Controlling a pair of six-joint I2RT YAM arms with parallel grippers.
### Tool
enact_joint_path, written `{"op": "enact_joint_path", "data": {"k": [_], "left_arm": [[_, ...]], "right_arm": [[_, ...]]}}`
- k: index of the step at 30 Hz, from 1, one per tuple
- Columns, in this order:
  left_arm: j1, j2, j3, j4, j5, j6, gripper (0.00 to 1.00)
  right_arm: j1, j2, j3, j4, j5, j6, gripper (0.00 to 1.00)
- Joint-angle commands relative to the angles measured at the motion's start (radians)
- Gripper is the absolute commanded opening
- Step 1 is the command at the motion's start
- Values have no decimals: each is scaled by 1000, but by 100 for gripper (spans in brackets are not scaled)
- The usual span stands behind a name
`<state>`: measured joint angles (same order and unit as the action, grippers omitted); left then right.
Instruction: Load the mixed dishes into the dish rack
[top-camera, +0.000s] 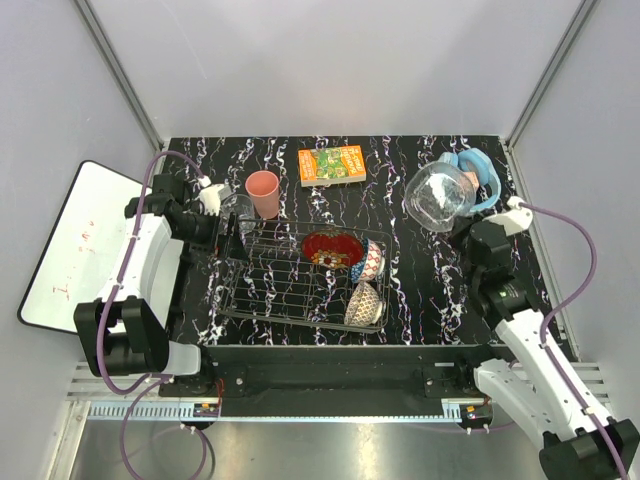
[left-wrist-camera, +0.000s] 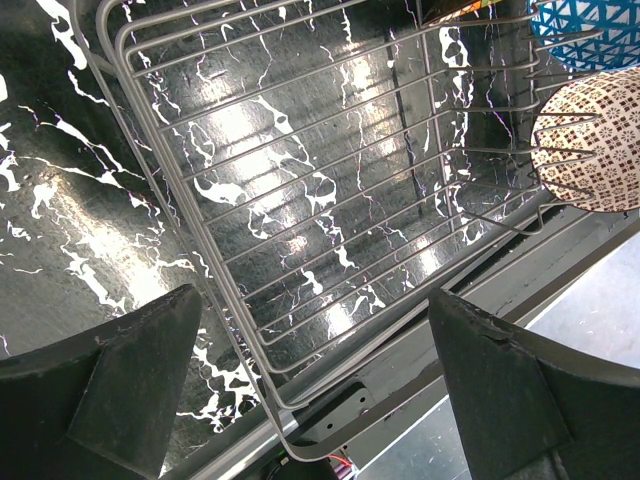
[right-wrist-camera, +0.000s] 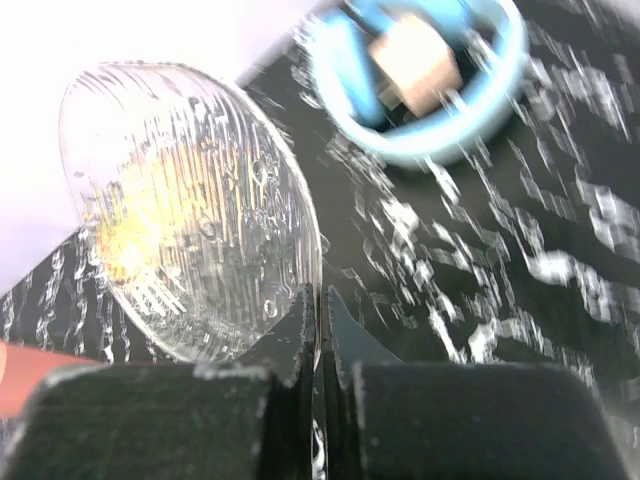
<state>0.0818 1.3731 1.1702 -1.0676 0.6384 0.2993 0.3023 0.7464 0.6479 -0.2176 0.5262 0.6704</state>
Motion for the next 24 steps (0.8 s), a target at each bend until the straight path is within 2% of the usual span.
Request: {"op": "enact_joint_path", "data": {"k": [1,4,5,8,12,17,19,24], "left_arm": [[-1,-31,17,5,1,9,99],[1,-19,28,6,3,1,99],[-1,-14,29,5,3,1,99],[1,-6,29,5,-3,0,99],[-1,-6,25,6,-11,3,99],[3,-12,16,8,-23,15,99],[1,-12,13,9,-23,17,99],[3,-11,13,8,-16,15,99]], "right_arm": [[53,19,108,205,-144,-354,0],[206,30,151,276,-184,-578,0],[322,47,177,284,-146,-723,0],[483,99,222,297,-66,-973,0],[706,152,228,316,-5,-1202,0],[895,211,158,330,119,-1484,0],[951,226,124,336,150,-1545,0],[1014,272,96,365,218,-1676,0]]}}
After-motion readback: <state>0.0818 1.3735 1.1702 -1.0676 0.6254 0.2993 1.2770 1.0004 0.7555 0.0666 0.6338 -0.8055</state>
